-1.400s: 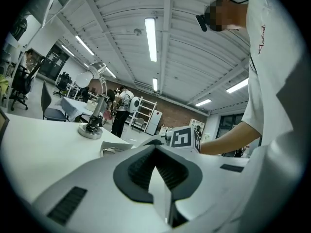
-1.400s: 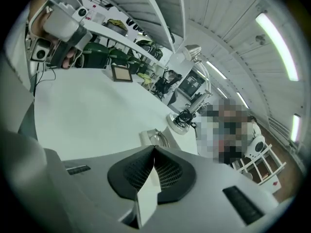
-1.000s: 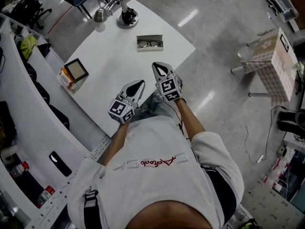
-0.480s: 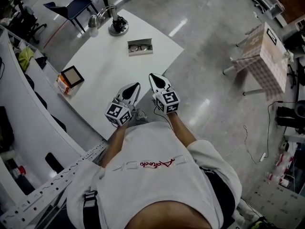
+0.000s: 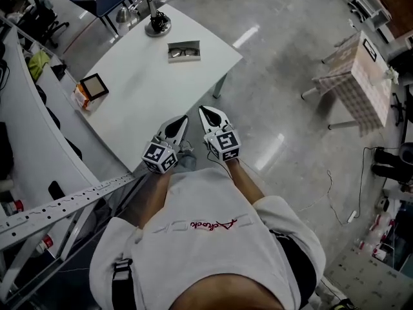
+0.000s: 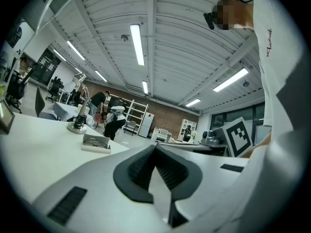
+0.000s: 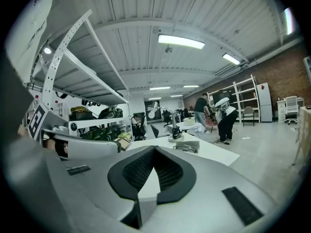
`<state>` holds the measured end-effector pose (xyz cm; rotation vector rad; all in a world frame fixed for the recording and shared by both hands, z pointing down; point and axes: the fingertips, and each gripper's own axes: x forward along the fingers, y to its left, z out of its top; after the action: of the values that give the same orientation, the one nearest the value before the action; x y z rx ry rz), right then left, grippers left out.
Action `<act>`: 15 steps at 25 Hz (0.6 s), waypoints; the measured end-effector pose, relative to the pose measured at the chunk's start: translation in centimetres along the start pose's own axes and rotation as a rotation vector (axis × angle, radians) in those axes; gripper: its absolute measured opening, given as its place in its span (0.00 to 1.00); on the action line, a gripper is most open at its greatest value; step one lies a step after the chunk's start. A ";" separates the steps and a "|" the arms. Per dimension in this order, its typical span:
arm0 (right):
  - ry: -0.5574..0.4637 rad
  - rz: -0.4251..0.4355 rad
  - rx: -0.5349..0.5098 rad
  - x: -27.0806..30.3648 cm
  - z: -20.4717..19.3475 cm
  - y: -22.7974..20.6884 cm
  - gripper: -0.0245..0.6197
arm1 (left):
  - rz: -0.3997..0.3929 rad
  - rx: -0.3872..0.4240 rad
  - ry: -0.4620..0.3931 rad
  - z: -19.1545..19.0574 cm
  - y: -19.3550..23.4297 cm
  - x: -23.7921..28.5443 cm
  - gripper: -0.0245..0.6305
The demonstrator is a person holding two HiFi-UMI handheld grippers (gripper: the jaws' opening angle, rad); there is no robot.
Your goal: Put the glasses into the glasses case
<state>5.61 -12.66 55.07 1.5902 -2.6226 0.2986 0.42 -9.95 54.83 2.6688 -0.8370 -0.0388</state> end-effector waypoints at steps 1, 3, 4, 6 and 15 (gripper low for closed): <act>0.000 0.003 -0.002 -0.8 -0.2 0.3 0.04 | 0.001 -0.001 0.003 -0.5 -0.7 -0.2 0.05; -0.003 0.006 -0.005 -2.3 -0.6 0.7 0.04 | 0.005 0.002 0.004 -1.1 -1.7 -0.7 0.05; -0.006 0.006 -0.007 -2.9 -0.7 0.9 0.04 | 0.008 0.005 0.003 -1.3 -2.1 -1.0 0.05; -0.010 0.006 -0.010 -4.0 -0.8 1.4 0.04 | 0.010 0.011 -0.001 -1.3 -3.0 -1.7 0.05; -0.029 0.010 -0.039 -8.3 -1.4 4.4 0.04 | 0.026 0.031 -0.024 -2.9 -6.4 -5.2 0.05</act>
<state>5.51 -3.15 54.59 1.5818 -2.6410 0.2251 0.02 -1.29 55.02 2.6906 -0.8866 -0.0514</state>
